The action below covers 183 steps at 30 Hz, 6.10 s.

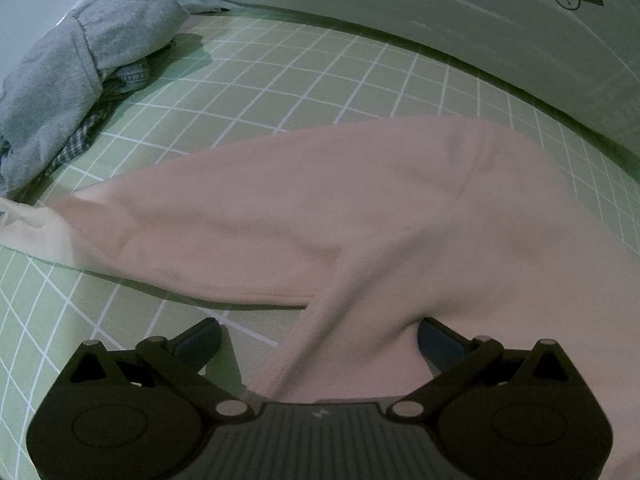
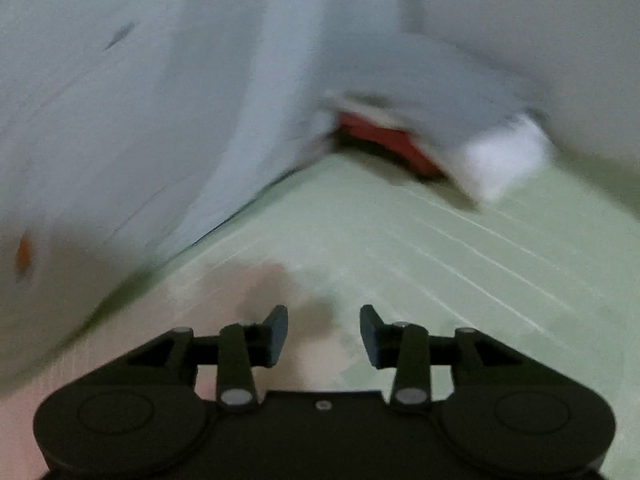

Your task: Fold clothes

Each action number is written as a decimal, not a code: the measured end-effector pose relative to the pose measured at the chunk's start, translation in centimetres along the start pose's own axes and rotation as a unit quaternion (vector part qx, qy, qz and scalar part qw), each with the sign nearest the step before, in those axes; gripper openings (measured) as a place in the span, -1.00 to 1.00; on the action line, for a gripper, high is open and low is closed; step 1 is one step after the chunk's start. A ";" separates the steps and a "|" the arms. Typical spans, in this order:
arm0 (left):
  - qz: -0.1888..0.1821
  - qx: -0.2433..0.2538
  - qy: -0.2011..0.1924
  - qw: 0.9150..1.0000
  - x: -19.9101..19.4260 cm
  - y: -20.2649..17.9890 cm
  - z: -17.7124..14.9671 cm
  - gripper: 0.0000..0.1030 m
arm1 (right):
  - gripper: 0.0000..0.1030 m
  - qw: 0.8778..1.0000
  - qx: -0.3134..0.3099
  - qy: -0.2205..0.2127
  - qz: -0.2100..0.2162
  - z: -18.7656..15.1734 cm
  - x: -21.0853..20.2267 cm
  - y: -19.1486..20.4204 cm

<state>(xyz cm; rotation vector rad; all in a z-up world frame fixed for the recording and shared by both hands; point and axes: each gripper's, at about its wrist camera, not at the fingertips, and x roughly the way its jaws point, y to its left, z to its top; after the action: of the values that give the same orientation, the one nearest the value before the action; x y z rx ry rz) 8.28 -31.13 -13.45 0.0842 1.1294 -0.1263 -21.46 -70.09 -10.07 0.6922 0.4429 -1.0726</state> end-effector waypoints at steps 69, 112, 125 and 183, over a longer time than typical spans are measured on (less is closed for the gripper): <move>0.019 -0.029 0.024 0.999 -10.5 -3.3 -15.3 1.00 | -0.82 0.871 -0.482 0.059 0.075 -6.2 2.6 2.9; 0.002 -0.001 0.032 0.999 -11.9 -3.0 -17.2 1.00 | -0.88 0.989 -0.110 0.096 -0.015 -3.5 -3.6 -14.0; 0.022 -0.068 0.060 0.996 -9.7 3.2 -15.1 1.00 | 1.00 0.985 -0.156 0.063 0.023 -2.6 -3.9 -6.2; 0.047 -0.078 0.017 0.996 -9.7 8.5 -11.7 1.00 | -0.12 0.918 -0.259 0.202 0.221 -10.9 -4.7 5.9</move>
<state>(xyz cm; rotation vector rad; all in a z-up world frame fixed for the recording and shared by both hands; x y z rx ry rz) -5.06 -20.58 -9.60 0.0012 1.1631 0.0475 -18.15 -57.59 -13.10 0.4981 0.8445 -0.3465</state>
